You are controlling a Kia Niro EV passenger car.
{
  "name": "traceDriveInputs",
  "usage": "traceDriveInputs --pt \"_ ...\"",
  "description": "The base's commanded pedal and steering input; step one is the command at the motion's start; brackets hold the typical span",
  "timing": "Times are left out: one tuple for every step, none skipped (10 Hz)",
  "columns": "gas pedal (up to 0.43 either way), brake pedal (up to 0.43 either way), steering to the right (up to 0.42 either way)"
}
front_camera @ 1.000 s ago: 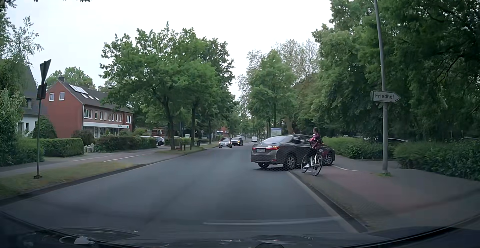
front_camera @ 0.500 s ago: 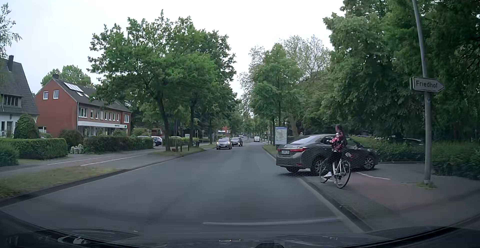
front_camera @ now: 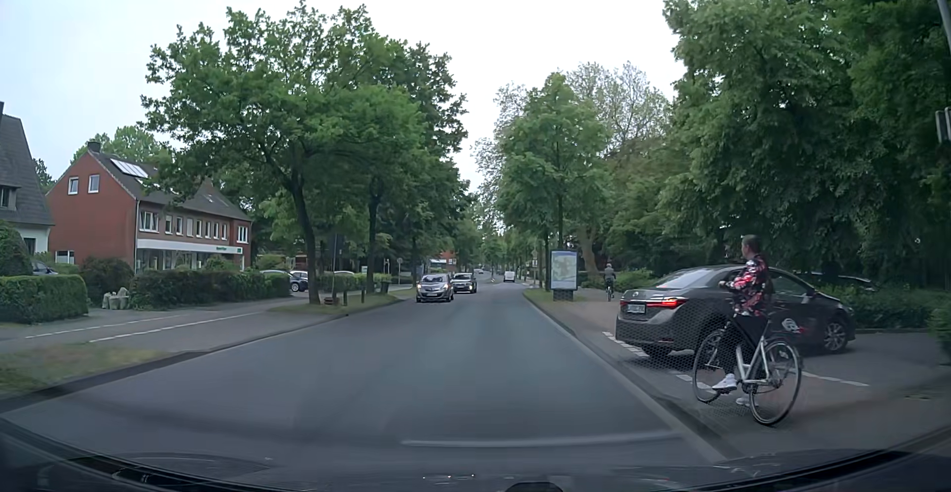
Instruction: Follow the waypoints while adhering to traffic rules and regulations
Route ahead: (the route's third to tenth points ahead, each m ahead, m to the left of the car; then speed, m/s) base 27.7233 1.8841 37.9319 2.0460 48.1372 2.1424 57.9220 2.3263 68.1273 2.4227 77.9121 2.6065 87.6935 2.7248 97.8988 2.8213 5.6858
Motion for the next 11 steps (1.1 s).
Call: traceDriveInputs --pt "0.22 0.0 0.0" --pt "0.22 0.0 0.003" --pt "0.22 0.0 0.006" --pt "0.22 0.0 0.008" --pt "0.22 0.0 0.01" --pt "0.22 0.0 0.01" --pt "0.22 0.0 0.01" --pt "0.22 0.0 0.01" --pt "0.22 0.0 0.011" --pt "0.22 0.0 0.014" --pt "0.22 0.0 0.015"
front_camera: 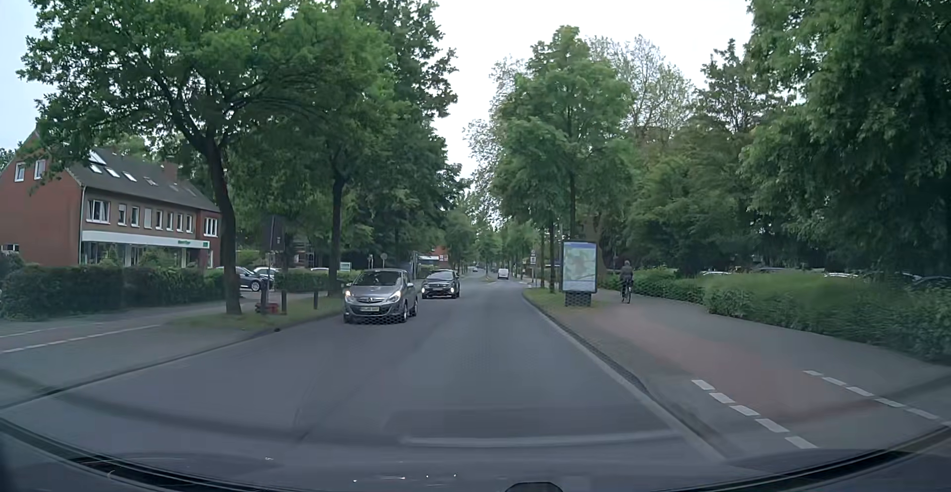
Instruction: Follow the waypoints while adhering to traffic rules and regulations
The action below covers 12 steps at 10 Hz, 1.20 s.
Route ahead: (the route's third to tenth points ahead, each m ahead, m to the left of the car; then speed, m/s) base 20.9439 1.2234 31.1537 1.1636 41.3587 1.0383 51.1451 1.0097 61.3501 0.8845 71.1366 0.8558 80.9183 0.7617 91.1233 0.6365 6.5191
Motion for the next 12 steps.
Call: traceDriveInputs --pt "0.22 0.0 0.015" --pt "0.22 0.0 0.015" --pt "0.22 0.0 0.013" --pt "0.22 0.0 0.012" --pt "0.22 0.0 0.011" --pt "0.22 0.0 0.011" --pt "0.22 0.0 0.011" --pt "0.209 0.0 0.009" --pt "0.209 0.0 0.007" --pt "0.209 0.0 0.006" --pt "0.197 0.0 0.006" --pt "0.197 0.0 0.004"
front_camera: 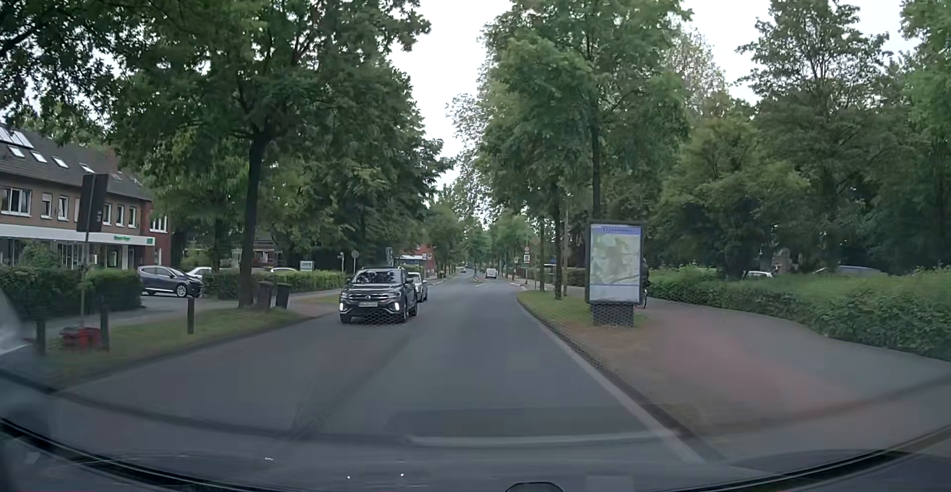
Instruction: Follow the waypoints while adhering to traffic rules and regulations
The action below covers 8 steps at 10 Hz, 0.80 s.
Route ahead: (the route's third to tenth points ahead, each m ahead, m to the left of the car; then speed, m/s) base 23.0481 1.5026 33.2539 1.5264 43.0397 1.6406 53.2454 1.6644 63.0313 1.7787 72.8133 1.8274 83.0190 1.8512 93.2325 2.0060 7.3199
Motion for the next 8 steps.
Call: traceDriveInputs --pt "0.197 0.0 0.002" --pt "0.189 0.0 0.001" --pt "0.189 0.0 -0.001" --pt "0.189 0.0 -0.003" --pt "0.177 0.0 -0.004" --pt "0.177 0.0 -0.004" --pt "0.177 0.0 -0.004" --pt "0.169 0.0 -0.004"
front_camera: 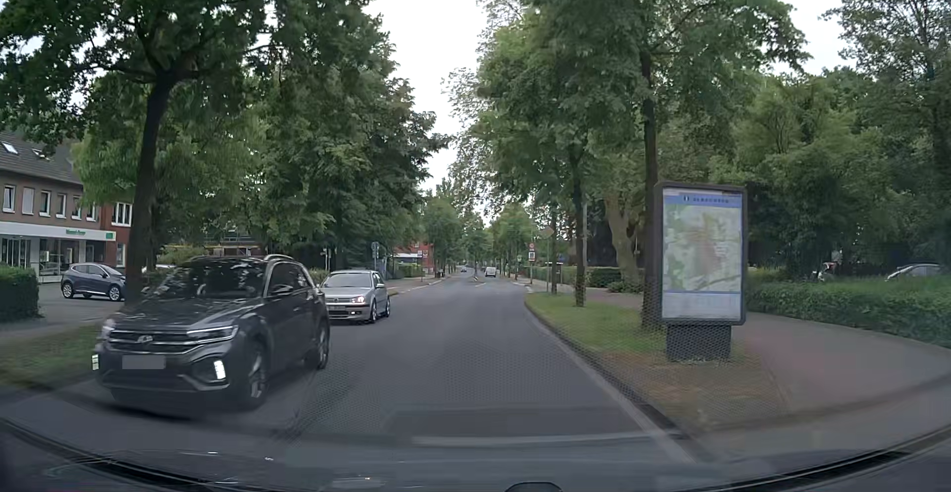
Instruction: Follow the waypoints while adhering to traffic rules and regulations
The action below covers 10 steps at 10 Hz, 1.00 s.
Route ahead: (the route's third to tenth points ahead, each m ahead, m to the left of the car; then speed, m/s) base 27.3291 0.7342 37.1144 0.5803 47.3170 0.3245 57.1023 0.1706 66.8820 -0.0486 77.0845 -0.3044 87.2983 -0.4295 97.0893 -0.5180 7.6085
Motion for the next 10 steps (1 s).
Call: traceDriveInputs --pt "0.169 0.0 -0.004" --pt "0.169 0.0 -0.004" --pt "0.169 0.0 -0.005" --pt "0.169 0.0 -0.004" --pt "0.169 0.0 -0.004" --pt "0.169 0.0 -0.005" --pt "0.157 0.0 -0.004" --pt "0.15 0.0 -0.005" --pt "0.15 0.0 -0.004" --pt "0.15 0.0 -0.004"
